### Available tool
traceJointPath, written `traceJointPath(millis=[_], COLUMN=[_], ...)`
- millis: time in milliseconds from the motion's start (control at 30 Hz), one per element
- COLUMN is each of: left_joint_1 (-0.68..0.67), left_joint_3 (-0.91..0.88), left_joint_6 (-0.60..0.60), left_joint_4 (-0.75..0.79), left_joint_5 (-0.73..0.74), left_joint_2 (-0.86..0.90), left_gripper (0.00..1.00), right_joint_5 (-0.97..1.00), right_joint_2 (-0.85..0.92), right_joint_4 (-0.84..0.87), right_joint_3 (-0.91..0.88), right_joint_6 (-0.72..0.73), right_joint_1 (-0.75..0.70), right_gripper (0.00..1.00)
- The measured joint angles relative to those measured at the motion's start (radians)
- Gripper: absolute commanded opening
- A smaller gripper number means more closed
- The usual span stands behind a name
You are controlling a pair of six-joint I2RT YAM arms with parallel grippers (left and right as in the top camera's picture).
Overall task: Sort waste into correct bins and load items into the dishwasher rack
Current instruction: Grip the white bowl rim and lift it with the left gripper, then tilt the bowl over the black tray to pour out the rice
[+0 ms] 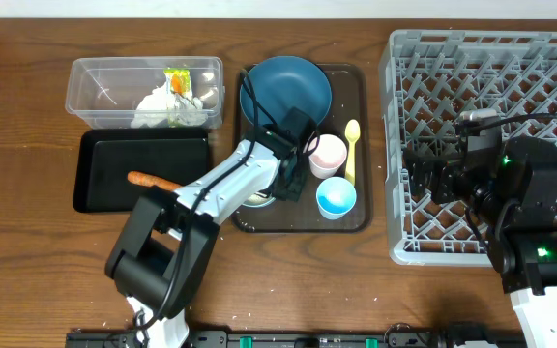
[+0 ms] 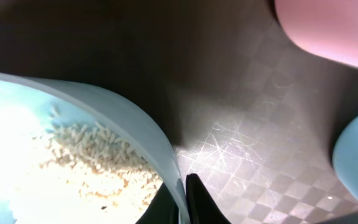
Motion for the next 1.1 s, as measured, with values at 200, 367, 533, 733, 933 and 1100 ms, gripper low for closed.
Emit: traceJointPath(millis=[200, 367, 533, 733, 933, 1100], left_joint_1=[0.000, 0.004, 0.062, 0.265, 0.509, 0.685], left_joint_3=[0.000, 0.000, 0.000, 0.000, 0.000, -0.018], left_joint_6=[-0.009, -0.017, -0.040, -0.043, -0.012, 0.040], left_joint_4=[0.001, -0.002, -0.031, -0.062, -0.087, -0.090], left_joint_5=[0.003, 0.005, 0.030, 0.122, 0.276, 0.431], left_joint_2=[-0.038, -0.115, -0.235, -0.356, -0.352, -0.329], left_gripper=[0.06, 0.06, 0.06, 0.06, 0.06, 0.06], right_joint_5=[0.000, 0.000, 0.000, 0.000, 0.000, 0.000], right_joint_2=[0.000, 0.000, 0.000, 0.000, 0.000, 0.000], right_joint_4=[0.000, 0.000, 0.000, -0.001, -0.001, -0.005], right_joint_3=[0.000, 0.000, 0.000, 0.000, 0.000, 0.000], right_joint_6=[0.000, 0.000, 0.000, 0.000, 0.000, 0.000], right_joint_1=[0.000, 0.000, 0.000, 0.000, 0.000, 0.000], right_gripper=[0.99, 0.99, 0.99, 0.99, 0.99, 0.99])
